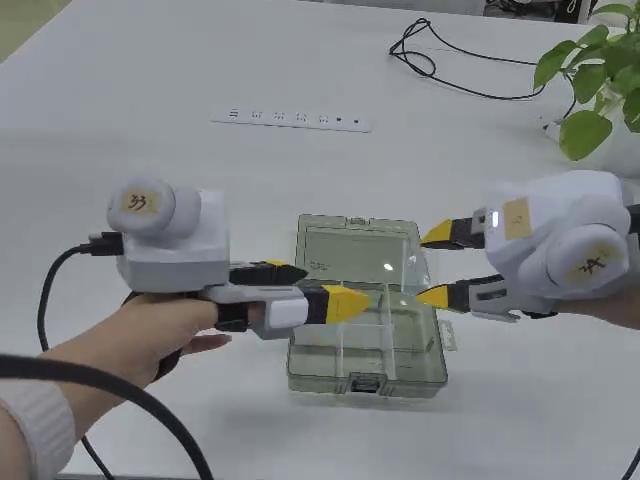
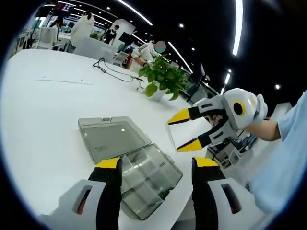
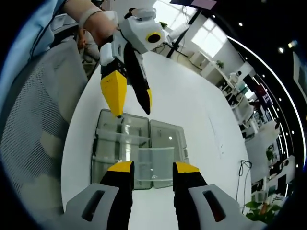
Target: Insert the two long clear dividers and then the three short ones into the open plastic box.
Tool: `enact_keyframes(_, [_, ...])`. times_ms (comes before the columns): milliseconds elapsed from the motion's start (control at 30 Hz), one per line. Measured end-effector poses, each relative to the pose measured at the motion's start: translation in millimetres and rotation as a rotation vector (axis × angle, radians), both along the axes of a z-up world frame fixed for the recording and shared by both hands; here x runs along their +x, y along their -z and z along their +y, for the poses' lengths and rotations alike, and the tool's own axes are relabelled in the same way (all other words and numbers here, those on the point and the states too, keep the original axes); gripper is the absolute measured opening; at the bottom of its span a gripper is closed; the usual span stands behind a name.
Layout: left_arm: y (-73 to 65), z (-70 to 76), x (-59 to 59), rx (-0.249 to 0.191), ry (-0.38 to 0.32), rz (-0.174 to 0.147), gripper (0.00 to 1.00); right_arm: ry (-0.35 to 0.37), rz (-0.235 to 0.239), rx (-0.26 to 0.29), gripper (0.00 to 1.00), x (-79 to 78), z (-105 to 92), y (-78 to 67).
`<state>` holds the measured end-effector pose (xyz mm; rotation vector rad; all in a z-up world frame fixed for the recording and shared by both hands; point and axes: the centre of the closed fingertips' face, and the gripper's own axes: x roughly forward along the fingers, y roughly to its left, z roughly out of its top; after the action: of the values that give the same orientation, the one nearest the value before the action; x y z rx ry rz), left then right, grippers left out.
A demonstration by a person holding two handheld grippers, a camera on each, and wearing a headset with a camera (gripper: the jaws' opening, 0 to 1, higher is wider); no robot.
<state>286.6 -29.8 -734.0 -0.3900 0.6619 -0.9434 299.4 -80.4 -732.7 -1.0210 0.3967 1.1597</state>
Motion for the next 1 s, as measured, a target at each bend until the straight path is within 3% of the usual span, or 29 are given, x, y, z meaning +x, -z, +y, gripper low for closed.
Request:
enact_keyframes(167, [1.2, -6.5, -0.3, -0.031, -0.003, 0.05, 0.43, -0.03, -0.02, -0.009, 0.32, -5.0, 14.6, -0.8])
enact_keyframes(300, [-0.3, -10.0, 0.4, -0.068, -0.027, 0.089, 0.34, -0.076, -0.1, -0.055, 0.32, -5.0, 22.2, 0.7])
enact_keyframes(333, [-0.1, -10.7, 0.4, -0.071, -0.029, 0.097, 0.32, -0.075, -0.095, -0.061, 0.32, -7.0, 23.4, 2.5])
enact_keyframes(433, [-0.7, -11.1, 2.9, -0.076, -0.049, 0.101, 0.26, -0.099, -0.129, -0.078, 0.32, -8.5, 29.4, 2.6])
enact_keyframes(1000, [-1.5, -17.8, 4.1, -0.104, -0.085, 0.129, 0.02, -0.109, -0.162, -0.101, 0.32, -10.5, 34.6, 1.4])
